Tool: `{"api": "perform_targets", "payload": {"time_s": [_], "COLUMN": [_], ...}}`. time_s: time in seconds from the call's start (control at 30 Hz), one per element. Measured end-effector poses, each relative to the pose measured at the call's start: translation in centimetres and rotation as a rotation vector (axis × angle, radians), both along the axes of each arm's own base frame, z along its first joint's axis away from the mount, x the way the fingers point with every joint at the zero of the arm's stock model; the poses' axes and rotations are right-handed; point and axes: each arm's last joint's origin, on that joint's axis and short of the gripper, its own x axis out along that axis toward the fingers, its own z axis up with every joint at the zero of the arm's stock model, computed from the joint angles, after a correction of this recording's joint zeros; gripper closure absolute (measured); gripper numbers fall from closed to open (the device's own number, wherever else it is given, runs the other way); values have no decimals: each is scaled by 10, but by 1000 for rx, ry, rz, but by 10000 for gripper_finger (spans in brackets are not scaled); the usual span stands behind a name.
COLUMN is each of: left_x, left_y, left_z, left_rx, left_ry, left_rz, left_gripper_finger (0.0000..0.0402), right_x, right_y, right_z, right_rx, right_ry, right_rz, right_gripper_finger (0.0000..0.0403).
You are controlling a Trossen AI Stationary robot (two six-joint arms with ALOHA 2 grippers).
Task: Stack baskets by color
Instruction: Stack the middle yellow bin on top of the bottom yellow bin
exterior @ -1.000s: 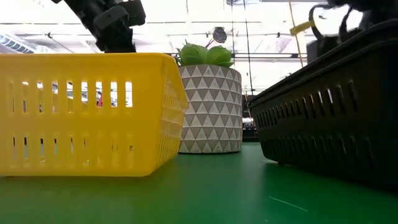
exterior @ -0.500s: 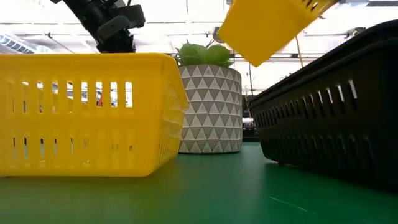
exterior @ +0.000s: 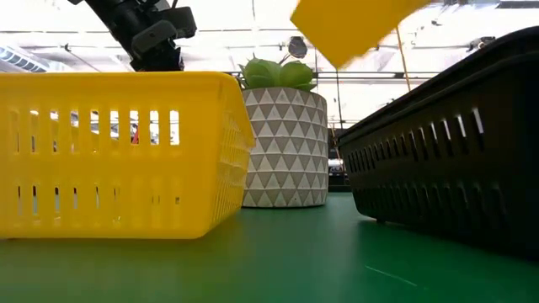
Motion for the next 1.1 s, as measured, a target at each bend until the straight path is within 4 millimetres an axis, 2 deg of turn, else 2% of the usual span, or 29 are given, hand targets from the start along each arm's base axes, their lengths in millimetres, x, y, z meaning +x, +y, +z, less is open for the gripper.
{"api": "perform_targets", "payload": {"time_s": [0.13,0.37,0.57,0.7,0.87,1.1], "left_x": [0,-1,-7,-11,-14,-18], "left_y": [0,8,6,6,4,0], "left_z": [0,0,-4,-4,-6,-3], "left_rx": [5,-30,-50,-46,-35,7], "left_ry": [-3,-50,12,35,75,95], "left_rz": [14,172,183,214,209,146], "left_gripper_finger": [254,254,254,254,254,254], "right_x": [11,57,102,130,159,179], "right_y": [11,41,67,78,88,87], "right_z": [10,15,23,26,11,-15], "right_rx": [54,-65,-172,-152,-105,3], "right_ry": [-120,19,138,151,185,247], "right_rz": [89,125,64,28,-20,-128], "right_gripper_finger": [403,403,403,403,403,403]}}
